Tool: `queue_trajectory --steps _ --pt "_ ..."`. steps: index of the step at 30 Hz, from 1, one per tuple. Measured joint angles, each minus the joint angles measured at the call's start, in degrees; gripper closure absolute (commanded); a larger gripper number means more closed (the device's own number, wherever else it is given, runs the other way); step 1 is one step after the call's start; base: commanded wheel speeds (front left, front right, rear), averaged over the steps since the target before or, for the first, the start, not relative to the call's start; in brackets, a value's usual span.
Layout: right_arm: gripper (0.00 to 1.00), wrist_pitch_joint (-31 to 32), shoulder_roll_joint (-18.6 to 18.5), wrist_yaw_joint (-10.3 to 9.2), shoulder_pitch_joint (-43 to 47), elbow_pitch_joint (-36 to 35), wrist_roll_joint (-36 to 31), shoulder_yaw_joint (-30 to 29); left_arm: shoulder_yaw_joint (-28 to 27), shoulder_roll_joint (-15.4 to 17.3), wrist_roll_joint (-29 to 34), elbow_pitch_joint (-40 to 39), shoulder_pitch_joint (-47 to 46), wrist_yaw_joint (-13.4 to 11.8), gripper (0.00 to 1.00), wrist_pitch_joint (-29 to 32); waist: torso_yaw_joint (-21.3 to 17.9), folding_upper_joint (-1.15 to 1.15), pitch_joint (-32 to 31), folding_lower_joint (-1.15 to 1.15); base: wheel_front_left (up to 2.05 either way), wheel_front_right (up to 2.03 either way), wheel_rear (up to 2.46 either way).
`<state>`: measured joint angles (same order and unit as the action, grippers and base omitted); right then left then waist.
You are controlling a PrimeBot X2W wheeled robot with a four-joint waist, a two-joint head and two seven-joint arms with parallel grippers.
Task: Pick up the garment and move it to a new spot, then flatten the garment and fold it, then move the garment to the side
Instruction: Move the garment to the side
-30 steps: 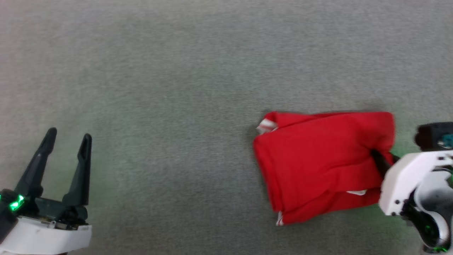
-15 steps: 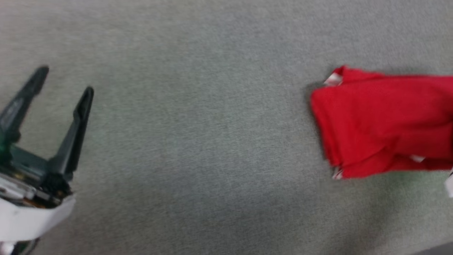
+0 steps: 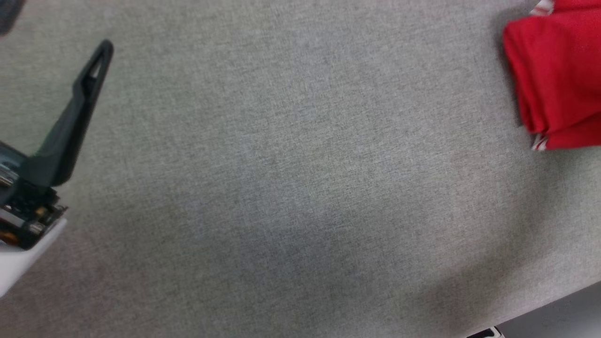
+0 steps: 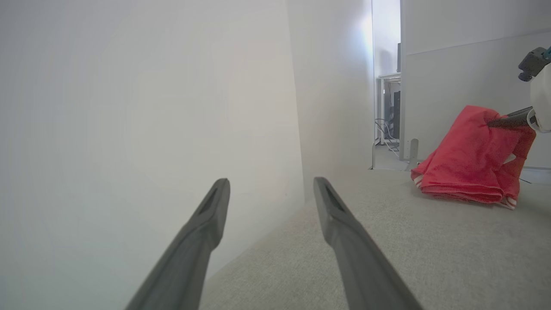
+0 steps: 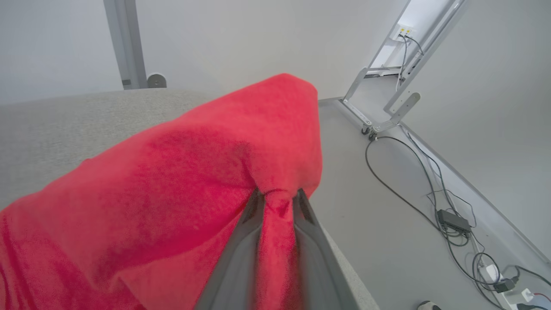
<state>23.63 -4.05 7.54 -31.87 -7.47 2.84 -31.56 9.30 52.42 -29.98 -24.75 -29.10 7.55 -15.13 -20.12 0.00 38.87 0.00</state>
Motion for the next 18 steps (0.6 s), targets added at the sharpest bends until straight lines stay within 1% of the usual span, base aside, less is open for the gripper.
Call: queue_trajectory --steps 6,7,12,18 --pt "1.0 -3.5 -0.9 0.0 -1.9 0.5 -2.1 -1.3 0.3 1.4 -0.7 -0.2 -1.5 0.0 0.0 0.0 -0.6 0.0 2.1 0.0 0.0 0.0 0.0" --pt "1.0 -4.8 -1.1 0.0 -2.0 0.6 -3.3 -1.3 0.1 1.8 -0.7 0.0 -1.5 0.0 0.0 0.0 -0.8 0.0 2.7 0.0 0.0 0.0 0.0" --pt "1.0 -8.2 -2.4 0.0 -2.9 1.6 -6.9 -0.8 -0.5 2.7 -1.2 0.2 -1.2 0.0 0.0 0.0 -0.8 0.0 3.7 0.0 0.0 0.0 0.0" --pt "1.0 -11.1 -2.6 0.0 -3.4 4.4 -8.7 0.5 -0.8 3.1 -1.3 0.3 -0.9 0.0 0.0 0.0 -0.5 0.0 4.3 0.0 0.0 0.0 0.0"
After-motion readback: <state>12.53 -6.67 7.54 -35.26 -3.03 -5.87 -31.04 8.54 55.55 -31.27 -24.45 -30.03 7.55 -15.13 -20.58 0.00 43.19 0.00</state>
